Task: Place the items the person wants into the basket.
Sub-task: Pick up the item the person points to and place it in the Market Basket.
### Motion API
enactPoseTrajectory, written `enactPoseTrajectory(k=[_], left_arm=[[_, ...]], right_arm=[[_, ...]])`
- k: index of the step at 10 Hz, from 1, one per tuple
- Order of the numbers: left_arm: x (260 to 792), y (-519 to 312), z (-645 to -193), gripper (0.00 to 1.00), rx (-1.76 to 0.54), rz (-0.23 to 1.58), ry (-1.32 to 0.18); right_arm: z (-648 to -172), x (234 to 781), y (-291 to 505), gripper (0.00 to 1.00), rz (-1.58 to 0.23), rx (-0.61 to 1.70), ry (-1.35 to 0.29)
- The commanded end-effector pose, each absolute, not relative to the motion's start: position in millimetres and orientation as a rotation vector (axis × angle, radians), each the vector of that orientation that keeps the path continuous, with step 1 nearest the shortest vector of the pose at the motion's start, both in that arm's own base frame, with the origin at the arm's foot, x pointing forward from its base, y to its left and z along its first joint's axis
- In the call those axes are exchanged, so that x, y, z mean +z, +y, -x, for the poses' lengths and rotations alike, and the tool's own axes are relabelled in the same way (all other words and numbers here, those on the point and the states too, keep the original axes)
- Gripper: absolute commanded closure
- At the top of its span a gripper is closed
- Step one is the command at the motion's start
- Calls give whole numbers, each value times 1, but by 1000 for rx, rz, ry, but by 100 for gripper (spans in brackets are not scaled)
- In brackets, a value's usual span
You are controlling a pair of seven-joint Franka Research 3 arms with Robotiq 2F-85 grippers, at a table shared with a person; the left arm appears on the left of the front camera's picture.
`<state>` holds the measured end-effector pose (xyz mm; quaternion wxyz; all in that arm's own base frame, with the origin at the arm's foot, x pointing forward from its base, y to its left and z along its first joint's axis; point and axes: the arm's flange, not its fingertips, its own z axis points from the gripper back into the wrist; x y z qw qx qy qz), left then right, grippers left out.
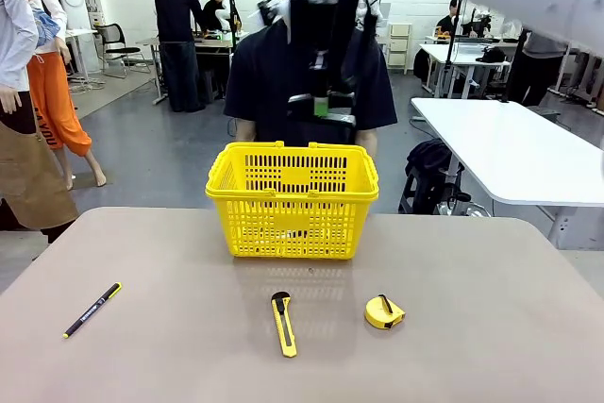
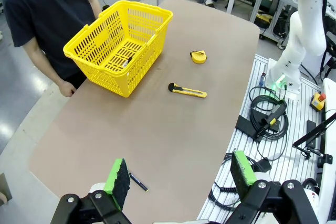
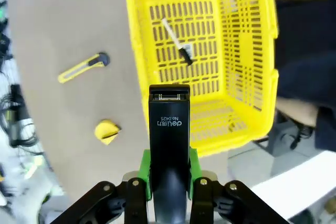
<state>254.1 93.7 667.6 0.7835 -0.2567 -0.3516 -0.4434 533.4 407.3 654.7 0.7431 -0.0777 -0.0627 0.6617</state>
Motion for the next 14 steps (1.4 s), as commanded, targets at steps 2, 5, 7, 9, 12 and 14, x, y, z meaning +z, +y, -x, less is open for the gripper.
enactPoseTrajectory(k=[2, 5, 7, 9, 12, 14], left_arm=[[667, 93, -254, 0, -957, 548, -761], [667, 93, -254, 0, -957, 548, -761], [667, 93, -254, 0, -957, 548, -761], [667, 93, -254, 0, -957, 548, -761], [667, 93, -254, 0, -957, 548, -761], [667, 93, -254, 0, -957, 548, -761]], right_arm=[[-572, 667, 421, 68, 211, 1482, -214], [-543, 644, 418, 68, 200, 1483, -159], [-543, 644, 418, 68, 200, 1483, -159], [-555, 624, 418, 68, 219, 1539, -188], [-579, 599, 418, 68, 43, 1643, -161], [-596, 588, 416, 68, -88, 1704, -93]])
